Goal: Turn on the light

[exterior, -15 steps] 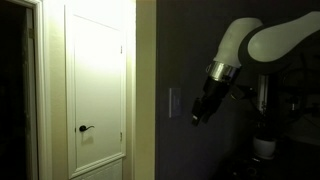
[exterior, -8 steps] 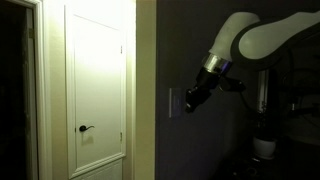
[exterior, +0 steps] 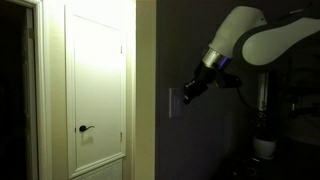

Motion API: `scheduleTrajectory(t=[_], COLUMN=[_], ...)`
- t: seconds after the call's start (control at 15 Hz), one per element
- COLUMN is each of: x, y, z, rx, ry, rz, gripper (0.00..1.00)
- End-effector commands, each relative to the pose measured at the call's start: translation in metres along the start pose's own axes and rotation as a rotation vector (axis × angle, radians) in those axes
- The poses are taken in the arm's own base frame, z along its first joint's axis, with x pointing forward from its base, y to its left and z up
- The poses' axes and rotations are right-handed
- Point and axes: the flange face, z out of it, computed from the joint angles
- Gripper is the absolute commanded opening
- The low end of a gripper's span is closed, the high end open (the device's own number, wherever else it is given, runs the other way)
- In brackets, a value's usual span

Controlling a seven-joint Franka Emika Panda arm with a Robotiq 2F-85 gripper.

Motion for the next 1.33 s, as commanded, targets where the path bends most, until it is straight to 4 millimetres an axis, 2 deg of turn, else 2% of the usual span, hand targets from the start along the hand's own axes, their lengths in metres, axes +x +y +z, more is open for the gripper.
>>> scheduleTrajectory(t=[0.0, 0.47, 1.27], x=[0.007, 0.013, 0.034], y=[0.003, 0.005, 0.004], z=[-0.003, 0.008, 0.016], rx=[-0.016, -0.027, -0.028], ry=[0.051, 0.072, 0.112], rz=[0.025, 0.069, 0.096], gripper=[0.07, 0.06, 0.06])
